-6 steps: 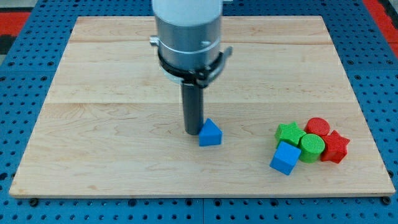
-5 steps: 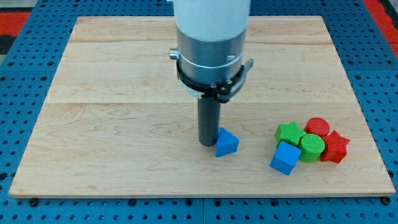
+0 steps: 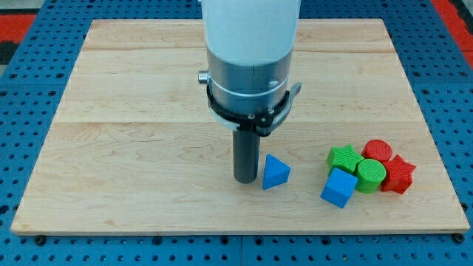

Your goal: Slide the blue triangle towards the blue cube

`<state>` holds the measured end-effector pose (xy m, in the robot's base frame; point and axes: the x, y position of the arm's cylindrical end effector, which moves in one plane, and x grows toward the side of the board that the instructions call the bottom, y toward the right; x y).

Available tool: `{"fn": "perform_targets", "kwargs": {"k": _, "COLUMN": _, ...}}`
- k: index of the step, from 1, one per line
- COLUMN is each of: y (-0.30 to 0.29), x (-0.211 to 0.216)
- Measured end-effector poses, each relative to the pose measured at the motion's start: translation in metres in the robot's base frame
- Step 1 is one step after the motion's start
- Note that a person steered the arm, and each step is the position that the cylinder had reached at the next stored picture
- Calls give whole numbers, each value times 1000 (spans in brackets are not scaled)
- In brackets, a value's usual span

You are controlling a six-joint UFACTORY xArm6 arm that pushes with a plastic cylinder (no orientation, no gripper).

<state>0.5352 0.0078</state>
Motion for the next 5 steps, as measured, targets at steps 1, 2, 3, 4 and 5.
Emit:
{"fn": "perform_targets", "kwargs": {"k": 1, "y": 14, "x": -4}}
{"fn": "perform_targets", "kwargs": {"k": 2, "y": 43, "x": -3}}
{"fn": "perform_targets", "kwargs": {"k": 3, "y": 66, "x": -3}}
{"fn": "perform_targets", "kwargs": {"k": 4, "y": 80, "x": -3}}
{"fn": "perform_targets", "kwargs": {"k": 5, "y": 89, "x": -3}}
